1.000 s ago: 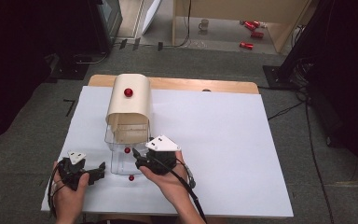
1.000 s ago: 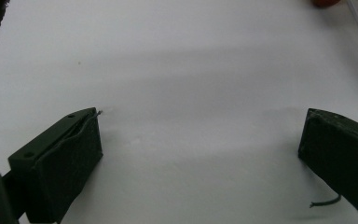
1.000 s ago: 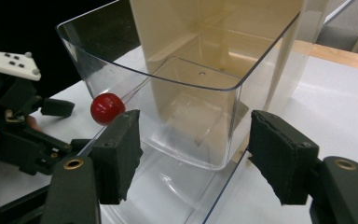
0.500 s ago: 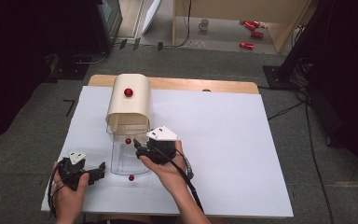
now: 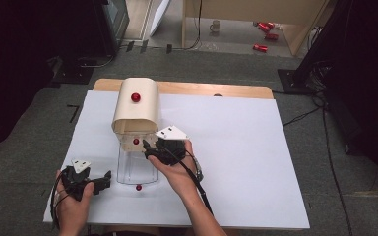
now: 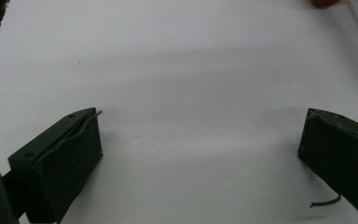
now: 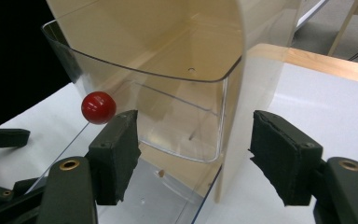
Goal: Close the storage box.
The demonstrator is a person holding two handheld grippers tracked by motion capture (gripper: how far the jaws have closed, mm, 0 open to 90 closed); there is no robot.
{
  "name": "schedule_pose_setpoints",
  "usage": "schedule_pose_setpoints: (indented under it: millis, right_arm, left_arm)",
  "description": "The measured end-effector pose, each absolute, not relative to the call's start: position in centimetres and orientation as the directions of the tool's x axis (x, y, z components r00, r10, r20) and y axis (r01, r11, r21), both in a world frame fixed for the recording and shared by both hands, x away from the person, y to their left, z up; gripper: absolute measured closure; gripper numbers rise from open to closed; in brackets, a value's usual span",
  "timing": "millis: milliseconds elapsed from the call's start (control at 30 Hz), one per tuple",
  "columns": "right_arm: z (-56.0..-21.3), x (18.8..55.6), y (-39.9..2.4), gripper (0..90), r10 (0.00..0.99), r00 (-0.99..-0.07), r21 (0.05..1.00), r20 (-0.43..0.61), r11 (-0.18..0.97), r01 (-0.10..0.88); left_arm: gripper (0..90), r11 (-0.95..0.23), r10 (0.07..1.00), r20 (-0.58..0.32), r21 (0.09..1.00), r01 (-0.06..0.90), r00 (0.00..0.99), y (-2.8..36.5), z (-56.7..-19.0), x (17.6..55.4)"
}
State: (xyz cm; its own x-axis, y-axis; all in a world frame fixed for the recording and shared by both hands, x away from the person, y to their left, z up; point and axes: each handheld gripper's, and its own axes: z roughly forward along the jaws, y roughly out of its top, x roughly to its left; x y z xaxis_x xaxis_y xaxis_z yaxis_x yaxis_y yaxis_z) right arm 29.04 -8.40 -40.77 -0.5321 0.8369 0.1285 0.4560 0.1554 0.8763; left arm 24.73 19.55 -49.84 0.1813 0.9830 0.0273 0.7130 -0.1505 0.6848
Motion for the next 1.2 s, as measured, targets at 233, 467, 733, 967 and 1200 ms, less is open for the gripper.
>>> schedule_pose_setpoints:
  millis: [233,467,733,967,1200]
  right_arm:
    - [-40.8,29.8,-8.6,31.8,0.839,-0.527,0.872,0.135,0.152,0.465]
    - [-40.8,29.6,-8.6,30.0,0.839,-0.526,0.872,0.136,0.15,0.466]
    - [-41.7,27.7,-9.0,0.7,0.811,-0.568,0.844,0.141,0.202,0.497]
    - [-42.5,25.5,-9.5,0.0,0.781,-0.604,0.845,0.158,0.21,0.492]
    - [-43.8,23.7,-9.6,0.0,0.769,-0.613,0.841,0.182,0.201,0.502]
  left_arm:
    - [0.0,-0.149,0.983,0.027,0.686,0.712,0.18,19.5,-49.8,24.7]
    - [0.0,-0.149,0.983,0.027,0.686,0.712,0.18,19.5,-49.8,24.7]
    - [0.0,-0.147,0.984,0.024,0.686,0.713,0.179,19.5,-49.8,24.7]
    - [0.0,-0.15,0.983,0.026,0.683,0.715,0.182,19.5,-49.8,24.7]
    - [0.0,-0.148,0.983,0.025,0.685,0.713,0.18,19.5,-49.9,24.7]
